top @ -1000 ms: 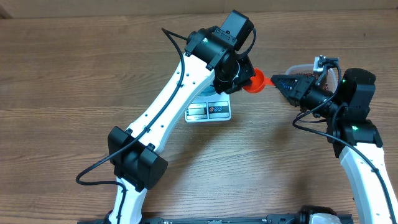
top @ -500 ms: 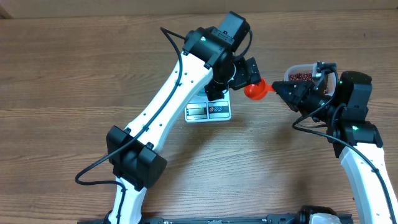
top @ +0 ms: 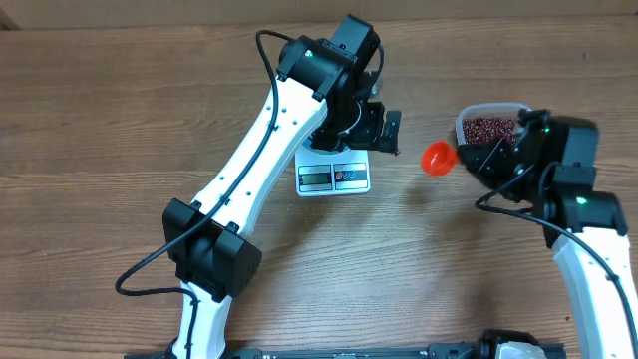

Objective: Scoop item into bowl and weigh 150g on scale
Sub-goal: 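Open the left gripper and carry the scoop right toward the bean tub, then move the left gripper over the scale's front panel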

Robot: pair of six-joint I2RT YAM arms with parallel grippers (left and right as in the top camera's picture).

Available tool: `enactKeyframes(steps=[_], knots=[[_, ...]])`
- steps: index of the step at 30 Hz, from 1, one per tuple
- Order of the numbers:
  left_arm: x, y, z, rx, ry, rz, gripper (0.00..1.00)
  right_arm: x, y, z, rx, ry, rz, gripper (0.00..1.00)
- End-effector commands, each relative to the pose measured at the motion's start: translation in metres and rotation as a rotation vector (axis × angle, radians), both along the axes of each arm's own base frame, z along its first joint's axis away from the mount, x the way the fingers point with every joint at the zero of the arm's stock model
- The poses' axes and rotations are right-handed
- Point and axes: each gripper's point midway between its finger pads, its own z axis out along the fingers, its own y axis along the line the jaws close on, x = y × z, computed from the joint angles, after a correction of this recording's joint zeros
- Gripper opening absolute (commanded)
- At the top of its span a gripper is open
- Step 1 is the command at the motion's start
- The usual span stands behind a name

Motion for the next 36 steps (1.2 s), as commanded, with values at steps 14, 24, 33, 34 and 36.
enactKeyframes(steps=[14, 24, 33, 34, 36], knots=[[0.019, 0.029, -0.002, 0.194, -0.173, -0.093, 1.0, -0.006, -0.052, 0.075, -0.283, -0.081, -0.167, 0.04], [0.0, 0.033, 0.055, 0.368, -0.44, -0.129, 1.0, -0.014, -0.051, 0.066, -0.281, -0.032, -0.161, 0.04], [-0.018, 0.043, 0.092, 0.349, -0.526, -0.154, 1.0, -0.014, -0.051, 0.065, -0.298, -0.033, -0.149, 0.04], [-0.019, 0.045, 0.091, 0.358, -0.528, -0.155, 1.0, -0.014, -0.051, 0.066, -0.298, -0.034, -0.149, 0.04], [-0.019, 0.047, 0.086, 0.365, -0.521, -0.16, 1.0, -0.014, -0.051, 0.066, -0.298, -0.037, -0.15, 0.04]])
